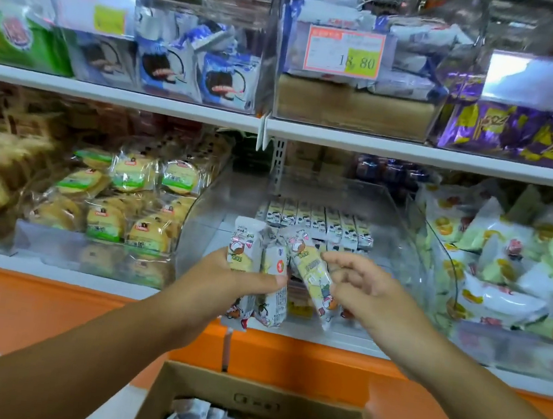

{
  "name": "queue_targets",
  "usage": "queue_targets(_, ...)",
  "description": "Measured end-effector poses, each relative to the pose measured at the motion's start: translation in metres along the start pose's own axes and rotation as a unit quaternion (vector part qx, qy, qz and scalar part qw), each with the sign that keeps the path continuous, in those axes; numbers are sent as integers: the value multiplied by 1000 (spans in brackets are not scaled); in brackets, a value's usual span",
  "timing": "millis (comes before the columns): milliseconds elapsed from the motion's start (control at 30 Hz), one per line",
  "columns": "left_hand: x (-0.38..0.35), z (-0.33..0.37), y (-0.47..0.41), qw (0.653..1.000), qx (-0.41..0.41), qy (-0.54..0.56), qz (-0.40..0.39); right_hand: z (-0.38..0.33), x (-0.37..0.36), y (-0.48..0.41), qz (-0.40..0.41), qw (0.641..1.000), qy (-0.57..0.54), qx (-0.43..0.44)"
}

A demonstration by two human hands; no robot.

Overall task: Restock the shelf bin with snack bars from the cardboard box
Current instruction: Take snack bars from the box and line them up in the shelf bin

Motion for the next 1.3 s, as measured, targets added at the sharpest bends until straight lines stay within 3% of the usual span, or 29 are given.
queue_targets(167,8,-10,-13,999,3,26,46,-10,15,-17,31,998,44,28)
queue_targets(333,18,-11,-20,997,-20,18,72,-16,61,-46,155,985,51,51)
queue_targets(467,18,2,-13,994,-45,5,101,-16,86,-58,192,978,68,51)
queue_targets(600,21,1,-18,992,-17,-10,124,-12,85,-68,133,960,246,21)
queue_targets(833,5,6,-16,994,-11,-34,107,4,67,-94,112,929,353,5)
queue_targets(1000,0,5,-14,992,-5,-33,118,24,42,-98,116,939,324,-25)
queue_targets(1167,1,5,-15,995,-6,-47,93,40,38,-96,62,963,248,-81)
queue_targets(1300,4,6,-16,994,-13,-45,95,35,44,-83,7,968,241,-68)
Point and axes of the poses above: each hand's wrist, its own y-axis away from the middle knuckle, its own x-axis out of the back of the hand, z = x × y, the point moved 3 cm from there along -y, towards the middle knuckle, and after that the axes turned 8 degrees about z, right-handed, at the moved point
